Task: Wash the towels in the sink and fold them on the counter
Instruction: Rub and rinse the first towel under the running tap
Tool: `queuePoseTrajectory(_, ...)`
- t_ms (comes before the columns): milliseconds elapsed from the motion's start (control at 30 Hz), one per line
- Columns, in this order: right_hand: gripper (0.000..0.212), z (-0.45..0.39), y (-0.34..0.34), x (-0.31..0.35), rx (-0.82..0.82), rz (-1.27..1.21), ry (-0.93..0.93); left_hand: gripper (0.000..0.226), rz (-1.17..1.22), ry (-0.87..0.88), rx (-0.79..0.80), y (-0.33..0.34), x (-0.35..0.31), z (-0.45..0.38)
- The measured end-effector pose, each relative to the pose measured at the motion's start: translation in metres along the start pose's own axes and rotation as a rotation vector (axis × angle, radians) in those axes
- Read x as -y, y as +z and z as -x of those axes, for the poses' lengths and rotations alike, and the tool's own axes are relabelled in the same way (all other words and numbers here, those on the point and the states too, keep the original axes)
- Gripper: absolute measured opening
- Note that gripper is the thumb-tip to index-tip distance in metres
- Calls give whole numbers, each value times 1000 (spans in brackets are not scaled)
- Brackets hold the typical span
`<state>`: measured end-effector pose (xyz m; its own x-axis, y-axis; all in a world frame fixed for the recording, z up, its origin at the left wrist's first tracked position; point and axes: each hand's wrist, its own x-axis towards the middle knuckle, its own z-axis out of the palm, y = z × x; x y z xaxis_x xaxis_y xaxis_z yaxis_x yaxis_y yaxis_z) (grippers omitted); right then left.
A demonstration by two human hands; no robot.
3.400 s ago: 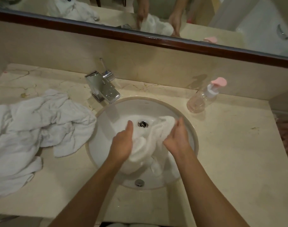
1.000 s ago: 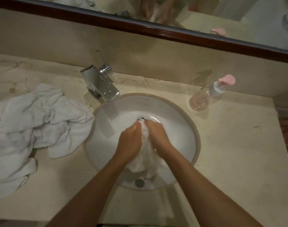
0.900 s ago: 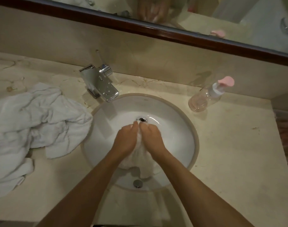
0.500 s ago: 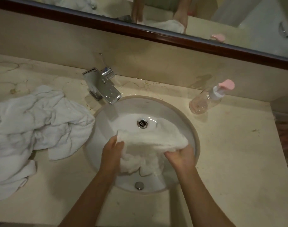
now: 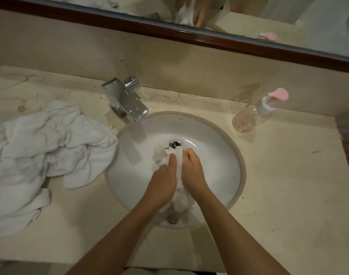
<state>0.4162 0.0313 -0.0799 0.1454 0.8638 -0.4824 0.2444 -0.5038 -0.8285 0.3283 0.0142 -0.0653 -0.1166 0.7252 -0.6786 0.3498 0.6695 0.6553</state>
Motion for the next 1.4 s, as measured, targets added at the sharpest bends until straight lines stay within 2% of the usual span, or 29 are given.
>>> queuePoseTrajectory(100, 33, 13, 19, 13, 34, 188, -32, 95, 211, -96, -40, -23, -5, -34)
queuePoseTrajectory(133, 32, 18, 23, 13, 16, 220, -76, 92, 265, -78, -19, -25, -4, -38)
queuePoseTrajectory(167, 32, 14, 23, 12, -35, 219, -54, 83, 241, -40, 8, -23, -6, -32)
queuePoseTrajectory(233, 38, -19, 18, 10, -159, 134, 121, 72, 10, 52, 16, -12, -6, -15)
queuePoseTrajectory(300, 38, -41, 12, 7, -131, 126, 219, 71, -109, 101, -8, -5, -3, -6)
queuePoseTrajectory(367, 36, -30, 14, 10, -1, 219, 124, 76, -116, 35, -55, -14, -8, -19)
queuePoseTrajectory(433, 38, -18, 18, 13, 91, 193, 43, 79, 2, -33, -53, -23, -10, -36)
queuePoseTrajectory(500, 39, -30, 15, 20, -15, 207, 21, 75, -28, 38, -20, -21, -17, -21)
queuePoseTrajectory(567, 36, -54, 9, 23, -170, 114, 100, 70, -115, 168, 10, -13, -12, -2)
queuePoseTrajectory(633, 33, -69, -8, 22, -214, -218, 253, 56, -123, 238, 6, -10, -2, 6)
queuePoseTrajectory(700, 30, -66, -30, 6, -120, -719, 357, 19, 41, 234, -64, -15, 6, 1)
queuePoseTrajectory(733, 30, -59, -41, -1, -73, -864, 365, 12, 212, 156, -130, -20, 11, -5)
queuePoseTrajectory(767, 34, -51, -48, -18, -84, -942, 328, 17, 463, 64, -144, -25, 18, -11)
queuePoseTrajectory(800, 40, -38, -55, -27, -76, -1042, 271, 26, 766, 1, -69, -31, 26, -18)
queuePoseTrajectory(833, 45, -31, -61, -39, 49, -1180, 254, 33, 1026, -12, 80, -38, 35, -23)
queuePoseTrajectory(867, 41, -17, -66, -49, 116, -1211, 243, 41, 1223, -46, 220, -44, 41, -25)
queuePoseTrajectory(900, 38, -5, -64, -55, 74, -1115, 200, 49, 1319, -95, 318, -50, 44, -26)
queuePoseTrajectory(933, 69, -3, -61, -57, 41, -967, 181, 55, 1322, -132, 399, -52, 46, -27)
queuePoseTrajectory(967, 89, 1, -63, -55, -3, -872, 262, 58, 1262, -177, 409, -49, 45, -28)
queuePoseTrajectory(1000, 85, 0, -62, -62, 6, -863, 233, 61, 1187, -214, 386, -43, 43, -30)
queuePoseTrajectory(1067, 51, 13, -42, -39, 198, -659, 121, 57, 1067, -256, 224, -30, 32, -32)
queuePoseTrajectory(1133, 27, 24, -21, -22, 136, -148, -22, 47, 931, -213, 64, -16, 18, -29)
queuePoseTrajectory(1200, 30, 22, -7, -21, 80, 160, -146, 46, 731, -139, -10, -2, 1, -15)
queuePoseTrajectory(1267, 31, 16, -3, -7, -3, 86, -80, 49, 568, -52, -57, 4, -13, 1)
queuePoseTrajectory(1333, 33, 6, 1, -2, -18, -58, 34, 50, 443, 22, -126, 0, -19, -1)
queuePoseTrajectory(1400, 41, 13, 12, 4, 28, 51, 0, 63, 366, 27, -169, -13, -19, -18)
